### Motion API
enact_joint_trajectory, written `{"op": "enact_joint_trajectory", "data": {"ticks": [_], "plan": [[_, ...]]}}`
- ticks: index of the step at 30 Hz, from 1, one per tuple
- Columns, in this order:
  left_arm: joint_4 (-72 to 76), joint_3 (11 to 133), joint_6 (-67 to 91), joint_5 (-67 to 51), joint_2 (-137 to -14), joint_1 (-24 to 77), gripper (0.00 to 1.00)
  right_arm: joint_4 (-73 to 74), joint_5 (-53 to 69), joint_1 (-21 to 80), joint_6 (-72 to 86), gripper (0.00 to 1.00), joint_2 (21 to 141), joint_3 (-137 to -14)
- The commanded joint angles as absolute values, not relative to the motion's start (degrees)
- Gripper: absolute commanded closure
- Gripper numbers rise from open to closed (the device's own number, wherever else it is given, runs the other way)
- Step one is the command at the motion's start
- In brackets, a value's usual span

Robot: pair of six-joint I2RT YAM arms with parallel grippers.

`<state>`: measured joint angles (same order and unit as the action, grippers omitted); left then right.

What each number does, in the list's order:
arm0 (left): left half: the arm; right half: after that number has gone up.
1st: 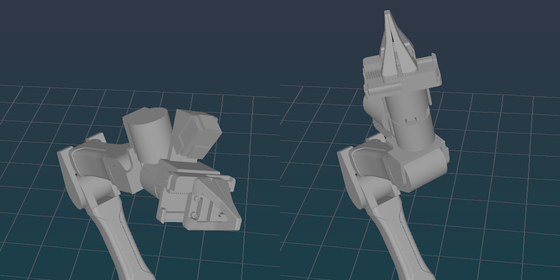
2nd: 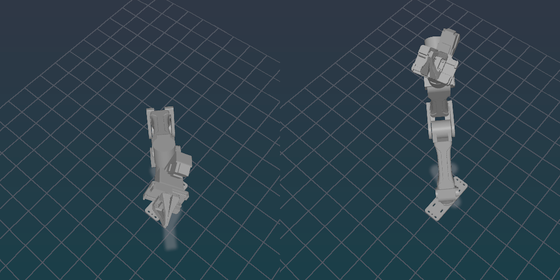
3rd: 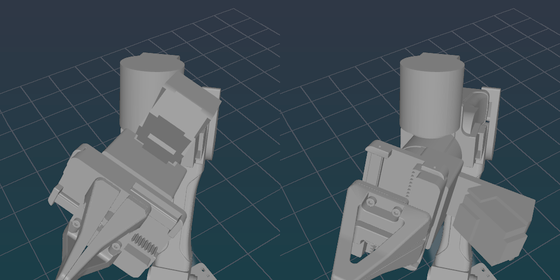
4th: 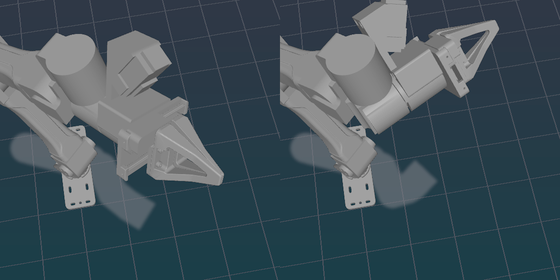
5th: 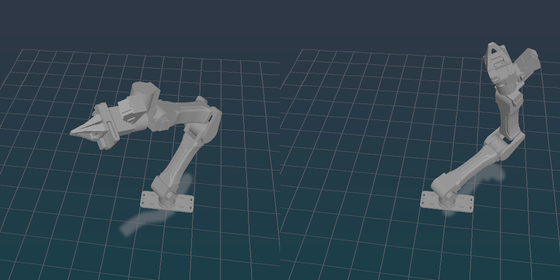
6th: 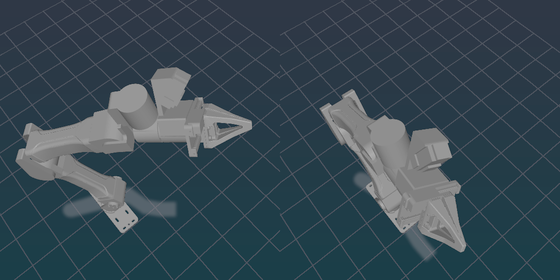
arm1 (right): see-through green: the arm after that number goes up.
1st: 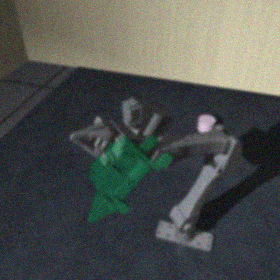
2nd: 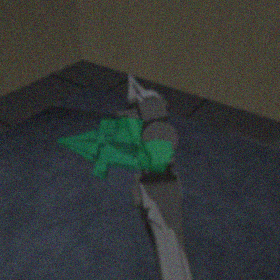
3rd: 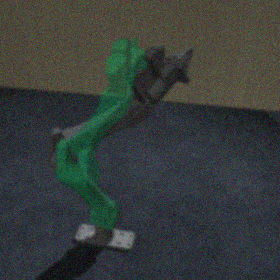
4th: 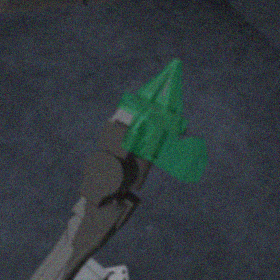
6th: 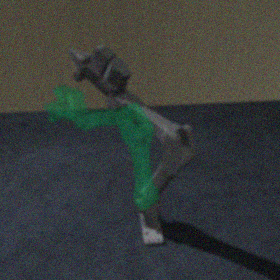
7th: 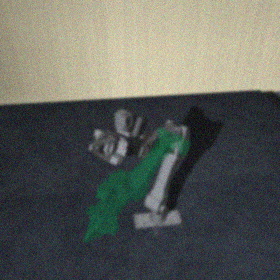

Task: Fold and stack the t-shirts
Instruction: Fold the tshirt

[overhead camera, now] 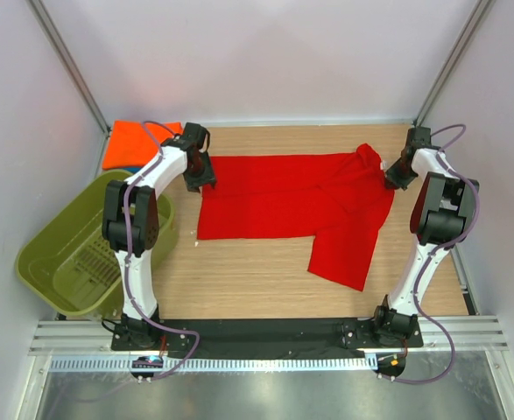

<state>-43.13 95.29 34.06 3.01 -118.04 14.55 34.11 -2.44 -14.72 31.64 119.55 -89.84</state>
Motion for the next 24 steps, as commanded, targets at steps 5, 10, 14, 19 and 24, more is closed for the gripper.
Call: {"op": "enact_joint_trajectory", "data": {"ticks": [5, 10, 14, 19, 24], "plan": [[-42.9, 95.4, 34.7, 4.3, -118.5, 14.2, 0.52, 32.6, -3.1, -14.9, 31.4, 0.99, 118.8, -91.8], [-43.2, 95.7, 35.2, 5.6, -118.9, 14.2, 0.53, 32.3, -1.1, -14.9, 32.2, 0.99, 116.8, -91.8], [-44.3, 96.5, 36.1, 7.5, -119.2, 14.2, 0.55, 32.1, -0.7, -14.9, 32.6, 0.99, 115.4, -92.0], [-41.8, 96.2, 36.6, 3.6, -119.8, 14.3, 0.59, 32.5, -0.7, -14.9, 32.6, 0.99, 115.0, -92.2], [-42.4, 97.7, 35.6, 4.7, -122.0, 14.2, 0.64, 32.5, 1.2, -14.9, 32.5, 0.99, 114.3, -91.8]]}}
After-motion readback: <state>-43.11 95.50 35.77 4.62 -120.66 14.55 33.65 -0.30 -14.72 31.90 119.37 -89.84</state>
